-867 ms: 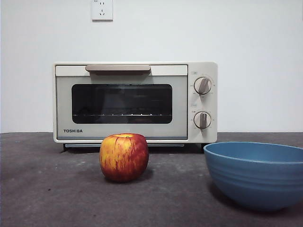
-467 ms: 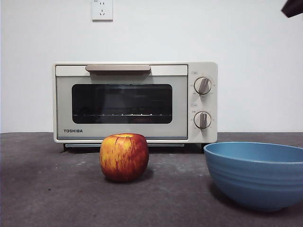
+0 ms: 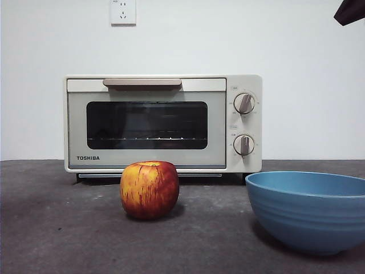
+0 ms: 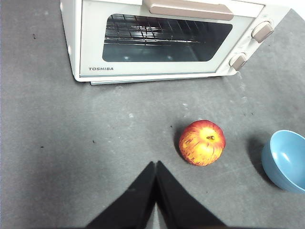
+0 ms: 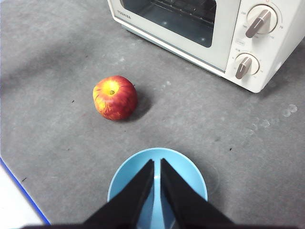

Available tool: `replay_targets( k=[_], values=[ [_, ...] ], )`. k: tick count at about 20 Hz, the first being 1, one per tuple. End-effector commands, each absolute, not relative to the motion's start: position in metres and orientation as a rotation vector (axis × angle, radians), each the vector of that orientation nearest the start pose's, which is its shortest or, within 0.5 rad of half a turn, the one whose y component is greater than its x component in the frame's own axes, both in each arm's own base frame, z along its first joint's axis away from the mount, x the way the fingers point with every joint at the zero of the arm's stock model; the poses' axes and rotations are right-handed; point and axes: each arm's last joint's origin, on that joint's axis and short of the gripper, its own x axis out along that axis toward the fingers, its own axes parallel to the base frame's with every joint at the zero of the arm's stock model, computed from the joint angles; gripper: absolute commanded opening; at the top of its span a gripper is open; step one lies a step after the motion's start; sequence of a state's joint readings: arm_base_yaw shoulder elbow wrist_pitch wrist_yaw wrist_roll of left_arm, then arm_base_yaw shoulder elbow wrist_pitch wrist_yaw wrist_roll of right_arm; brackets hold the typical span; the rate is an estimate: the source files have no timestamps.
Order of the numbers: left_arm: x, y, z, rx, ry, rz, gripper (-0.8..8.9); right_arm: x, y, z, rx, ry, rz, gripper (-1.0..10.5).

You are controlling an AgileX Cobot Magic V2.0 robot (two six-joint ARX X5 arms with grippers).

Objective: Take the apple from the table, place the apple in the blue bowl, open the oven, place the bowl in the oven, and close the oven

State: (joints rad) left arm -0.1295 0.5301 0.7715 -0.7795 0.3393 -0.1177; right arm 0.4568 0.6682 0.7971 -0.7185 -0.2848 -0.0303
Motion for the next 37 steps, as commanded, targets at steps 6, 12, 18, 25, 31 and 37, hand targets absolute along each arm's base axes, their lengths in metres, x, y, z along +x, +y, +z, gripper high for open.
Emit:
replay_targets(
  k=[6,12,18,25,31,37],
  values=[
    [0.095,-0.022,0.312,-0.154,0.539,-0.432,0.07,0.114,0.065,0.313,-0.032,0.558,0.694,4.4],
    [0.095,-0.022,0.312,-0.154,0.539,-0.432,0.07,0.131,0.078,0.309,0.020,0.604,0.736,4.4],
    [0.095,-0.022,0.312,-0.154,0.539,-0.432,0.07,0.172,0.133,0.299,-0.019,0.706,0.834,4.4],
    [0.095,-0.022,0.312,-0.154,0.539,-0.432,0.07,0.222,0.203,0.277,-0.091,0.869,0.895,4.4],
    [0.095,-0.022,0.312,-0.154,0.540,-0.432,0.07,0.246,0.243,0.242,-0.137,0.941,0.901,4.4],
    [0.095,-0.022,0.312,-0.154,0.540,-0.432,0.07,0.257,0.264,0.211,-0.123,0.983,0.883,4.5]
  ],
)
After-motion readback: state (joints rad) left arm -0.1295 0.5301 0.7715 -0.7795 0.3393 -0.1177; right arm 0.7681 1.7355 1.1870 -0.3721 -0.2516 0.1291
